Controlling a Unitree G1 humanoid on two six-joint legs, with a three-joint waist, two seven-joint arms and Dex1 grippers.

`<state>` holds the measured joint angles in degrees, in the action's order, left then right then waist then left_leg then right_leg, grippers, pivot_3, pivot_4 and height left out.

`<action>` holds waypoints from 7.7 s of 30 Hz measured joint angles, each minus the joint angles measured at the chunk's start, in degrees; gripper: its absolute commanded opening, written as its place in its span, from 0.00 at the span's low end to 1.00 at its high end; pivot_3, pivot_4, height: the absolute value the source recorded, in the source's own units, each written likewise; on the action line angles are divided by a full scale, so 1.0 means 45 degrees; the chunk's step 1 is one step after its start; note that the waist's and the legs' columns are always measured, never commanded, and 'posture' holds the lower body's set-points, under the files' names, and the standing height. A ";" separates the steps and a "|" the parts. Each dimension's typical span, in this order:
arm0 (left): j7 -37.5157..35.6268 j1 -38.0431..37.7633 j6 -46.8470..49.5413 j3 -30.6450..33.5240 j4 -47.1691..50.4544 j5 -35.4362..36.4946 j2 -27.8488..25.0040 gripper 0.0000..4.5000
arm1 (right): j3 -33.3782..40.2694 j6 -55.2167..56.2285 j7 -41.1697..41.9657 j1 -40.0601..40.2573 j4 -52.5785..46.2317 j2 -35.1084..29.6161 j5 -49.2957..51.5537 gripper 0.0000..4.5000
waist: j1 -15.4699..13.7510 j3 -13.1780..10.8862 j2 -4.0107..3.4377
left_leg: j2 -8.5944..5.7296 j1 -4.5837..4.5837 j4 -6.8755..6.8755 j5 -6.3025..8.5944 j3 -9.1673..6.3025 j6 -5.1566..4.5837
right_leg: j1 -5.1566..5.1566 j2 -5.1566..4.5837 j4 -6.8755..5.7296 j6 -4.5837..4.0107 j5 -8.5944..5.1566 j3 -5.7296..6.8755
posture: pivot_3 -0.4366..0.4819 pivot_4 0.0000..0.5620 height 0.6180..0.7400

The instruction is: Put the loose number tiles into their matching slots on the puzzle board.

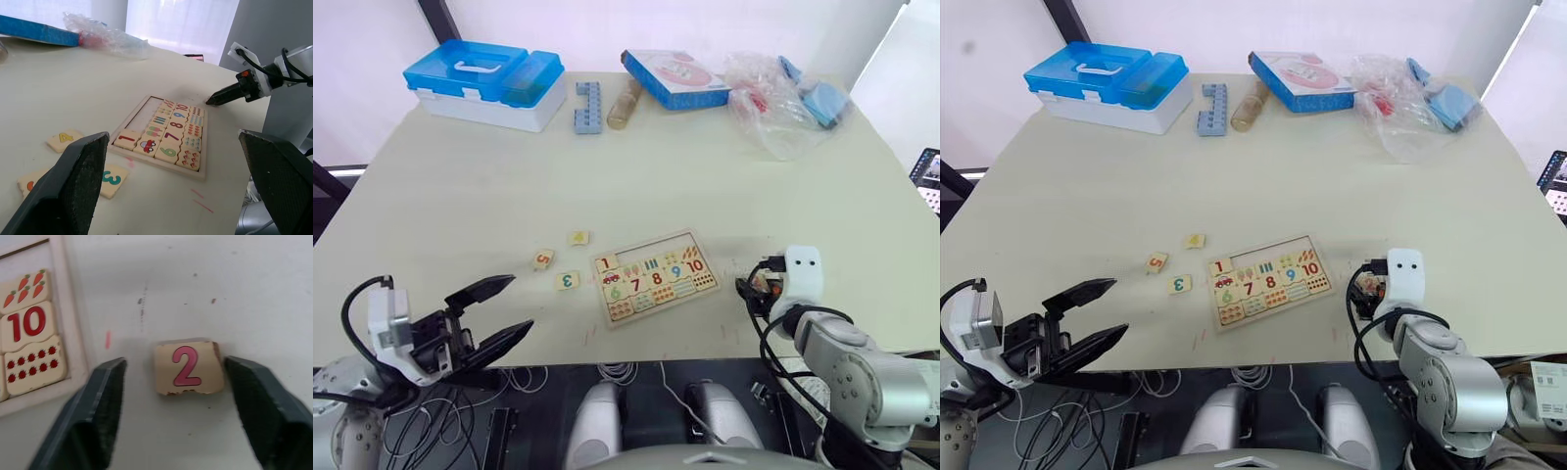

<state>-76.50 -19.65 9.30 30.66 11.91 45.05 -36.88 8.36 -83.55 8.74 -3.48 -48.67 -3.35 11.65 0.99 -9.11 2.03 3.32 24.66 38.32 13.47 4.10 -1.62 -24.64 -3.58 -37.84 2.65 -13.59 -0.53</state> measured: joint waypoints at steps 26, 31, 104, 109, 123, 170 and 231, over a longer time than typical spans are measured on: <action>-0.1559 -0.0261 0.0579 -0.0425 0.0089 0.0011 -0.0802 1.00 | -0.3800 1.7460 1.6674 -0.4902 1.3660 -0.9964 0.0135 1.00 | -0.0025 -0.0032 -0.0039 | -0.0001 -0.0001 -0.0001 0.0000 0.0011 -0.0005 | 0.0015 0.0024 0.0015 0.0003 -0.0001 -0.0009 | 0.48 0.27 1.00; -0.1541 -0.0547 0.0534 -0.0262 0.0238 0.0012 -0.0821 1.00 | -0.4572 1.9244 1.7453 -0.6202 1.6687 -0.9188 -0.0642 0.70 | -0.0071 -0.0036 -0.0044 | -0.0003 0.0000 0.0001 0.0000 0.0016 -0.0004 | 0.0018 0.0019 0.0013 0.0002 -0.0001 -0.0010 | 0.48 0.27 1.00; 0.0168 -0.2970 -0.0546 0.1547 0.1228 -0.0130 0.0596 1.00 | -1.0351 1.5124 1.5569 -1.6086 2.1506 0.0116 -0.5879 0.19 | 0.0343 -0.0111 -0.0165 | 0.0005 0.0021 -0.0025 0.0000 0.0030 0.0010 | -0.0048 -0.0004 -0.0027 -0.0016 -0.0001 0.0017 | 0.48 0.27 1.00; 0.0173 -0.3050 -0.0555 0.1567 0.1244 -0.0127 0.0654 1.00 | -1.0346 1.5289 1.5563 -1.6086 2.1824 0.0192 -0.6065 0.19 | 0.0343 -0.0111 -0.0164 | 0.0005 0.0024 -0.0025 0.0000 0.0033 0.0011 | -0.0047 -0.0005 -0.0024 -0.0016 -0.0001 0.0017 | 0.48 0.27 1.00; 0.0180 -0.2740 -0.0563 0.1548 0.1233 -0.0177 0.0660 1.00 | -1.0234 1.4828 1.5746 -1.5972 2.1925 0.0181 -0.6314 0.19 | 0.0343 -0.0111 -0.0165 | 0.0005 0.0022 -0.0025 0.0000 0.0032 0.0011 | -0.0047 -0.0005 -0.0024 -0.0016 -0.0001 0.0017 | 0.48 0.27 1.00; 0.0167 -0.2422 -0.0870 0.1064 0.0811 -0.0469 0.0888 1.00 | -0.7319 1.2950 1.5468 -1.3127 1.7651 -0.1330 -0.3477 0.28 | 0.0354 -0.0106 -0.0156 | 0.0008 0.0016 -0.0025 -0.0001 0.0024 0.0009 | -0.0042 0.0005 -0.0032 -0.0015 0.0002 0.0021 | 0.48 0.27 1.00; 0.0924 -0.1958 -0.1937 0.0956 -0.1975 -0.1599 0.0743 1.00 | 0.2715 1.5897 1.3901 0.2191 0.8616 -0.8389 0.3935 0.99 | 0.0091 -0.0082 -0.0107 | 0.0001 -0.0010 -0.0003 -0.0001 0.0002 0.0005 | 0.0003 -0.0002 0.0001 -0.0007 -0.0005 0.0007 | 0.48 0.27 1.00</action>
<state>-72.34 -28.46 0.58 34.96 3.02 37.85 -33.53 20.58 -12.01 71.29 6.37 -9.89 -41.10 29.35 1.40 -9.48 1.55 3.33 24.62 38.31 13.47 4.11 -1.60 -24.62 -3.60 -37.84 2.62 -13.61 -0.50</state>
